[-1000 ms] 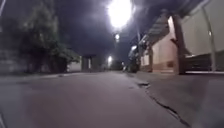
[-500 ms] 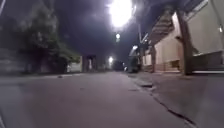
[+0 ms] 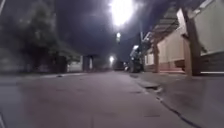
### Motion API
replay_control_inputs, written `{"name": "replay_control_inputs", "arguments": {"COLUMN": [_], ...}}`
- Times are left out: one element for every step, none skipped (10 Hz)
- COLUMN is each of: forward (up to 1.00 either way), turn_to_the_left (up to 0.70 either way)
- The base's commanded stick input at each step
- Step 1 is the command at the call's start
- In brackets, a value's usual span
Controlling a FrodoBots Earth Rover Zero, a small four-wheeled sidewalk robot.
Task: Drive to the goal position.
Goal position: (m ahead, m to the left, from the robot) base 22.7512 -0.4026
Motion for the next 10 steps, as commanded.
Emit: {"name": "replay_control_inputs", "arguments": {"forward": [0.7,0.7,0.7,0.7,0.7,0.7,0.7,0.7,0.7,0.7], "turn_to_the_left": [-0.13,0.0,0.0,0.0,0.0,0.0,0.0,0.0,0.0,0.0]}}
